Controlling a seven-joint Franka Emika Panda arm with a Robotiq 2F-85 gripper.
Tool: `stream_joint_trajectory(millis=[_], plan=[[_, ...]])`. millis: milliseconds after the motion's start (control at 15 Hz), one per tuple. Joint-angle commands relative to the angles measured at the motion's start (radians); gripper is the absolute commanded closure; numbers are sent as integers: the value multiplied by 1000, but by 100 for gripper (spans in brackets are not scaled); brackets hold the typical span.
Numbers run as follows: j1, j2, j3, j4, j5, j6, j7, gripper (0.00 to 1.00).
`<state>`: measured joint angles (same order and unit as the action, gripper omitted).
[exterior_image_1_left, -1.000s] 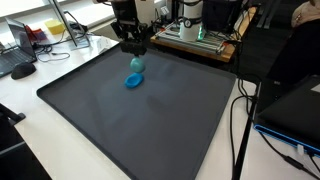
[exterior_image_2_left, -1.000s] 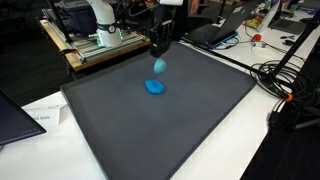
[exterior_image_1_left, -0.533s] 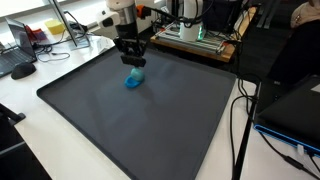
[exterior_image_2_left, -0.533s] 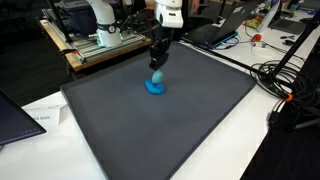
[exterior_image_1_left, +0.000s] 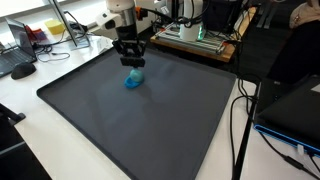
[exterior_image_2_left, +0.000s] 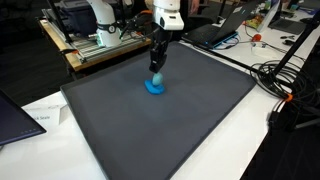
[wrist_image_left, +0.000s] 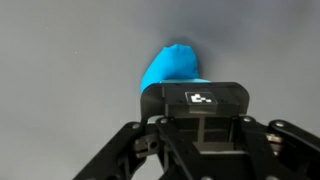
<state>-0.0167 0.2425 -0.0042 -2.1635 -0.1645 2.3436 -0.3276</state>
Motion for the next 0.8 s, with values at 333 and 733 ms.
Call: stream_joint_trajectory(millis=[333, 733], plan=[[-34, 54, -19, -48, -88, 106, -149, 78], [-21, 49, -12, -74, -175, 237, -196, 78]])
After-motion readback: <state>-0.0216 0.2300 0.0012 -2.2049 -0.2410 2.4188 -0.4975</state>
